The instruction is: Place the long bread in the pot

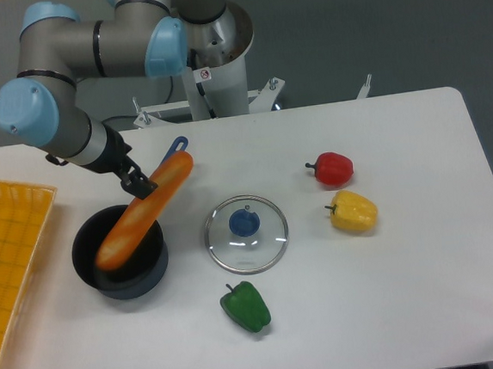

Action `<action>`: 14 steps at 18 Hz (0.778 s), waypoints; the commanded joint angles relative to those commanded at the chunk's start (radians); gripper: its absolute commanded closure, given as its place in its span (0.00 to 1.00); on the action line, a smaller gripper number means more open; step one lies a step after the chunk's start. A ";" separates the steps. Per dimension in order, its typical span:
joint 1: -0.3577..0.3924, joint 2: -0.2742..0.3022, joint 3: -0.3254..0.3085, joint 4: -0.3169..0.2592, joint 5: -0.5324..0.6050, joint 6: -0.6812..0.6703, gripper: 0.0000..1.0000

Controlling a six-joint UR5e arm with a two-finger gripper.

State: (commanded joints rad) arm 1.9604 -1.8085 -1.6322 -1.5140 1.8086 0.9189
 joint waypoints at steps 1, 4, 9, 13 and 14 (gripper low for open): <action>0.000 -0.006 0.003 0.000 0.002 -0.012 0.00; 0.000 -0.014 0.021 -0.002 -0.002 -0.023 0.00; 0.002 -0.011 0.040 -0.005 -0.008 -0.022 0.00; 0.066 0.000 0.075 -0.003 -0.046 -0.015 0.00; 0.095 0.003 0.089 -0.002 -0.079 -0.015 0.00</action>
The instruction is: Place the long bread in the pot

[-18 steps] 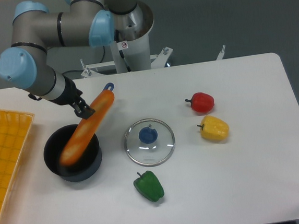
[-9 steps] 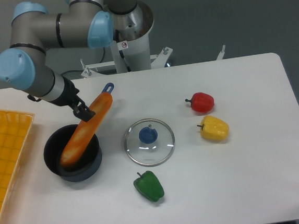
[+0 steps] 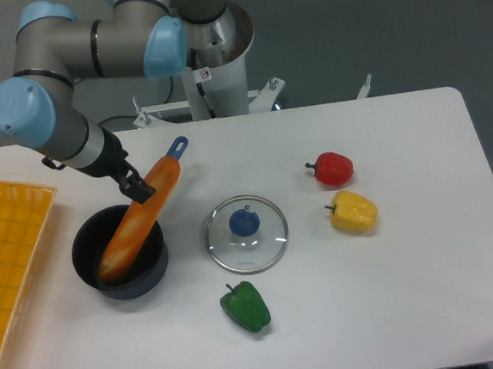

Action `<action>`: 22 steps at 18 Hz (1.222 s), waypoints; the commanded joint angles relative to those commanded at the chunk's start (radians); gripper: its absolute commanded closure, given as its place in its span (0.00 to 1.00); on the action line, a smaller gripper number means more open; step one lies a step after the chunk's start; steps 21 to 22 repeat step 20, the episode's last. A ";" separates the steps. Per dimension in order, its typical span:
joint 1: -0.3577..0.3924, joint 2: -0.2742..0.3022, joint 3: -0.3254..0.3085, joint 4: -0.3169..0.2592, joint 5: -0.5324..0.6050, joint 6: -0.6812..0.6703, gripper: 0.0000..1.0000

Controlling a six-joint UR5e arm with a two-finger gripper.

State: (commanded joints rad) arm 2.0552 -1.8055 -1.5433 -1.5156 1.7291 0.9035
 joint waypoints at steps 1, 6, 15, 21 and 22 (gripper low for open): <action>0.035 0.011 0.006 0.005 -0.023 0.003 0.00; 0.132 0.020 0.011 0.208 -0.036 0.005 0.00; 0.295 0.003 -0.004 0.204 -0.052 0.210 0.00; 0.321 0.012 -0.021 0.210 -0.102 0.232 0.00; 0.321 0.012 -0.021 0.210 -0.102 0.232 0.00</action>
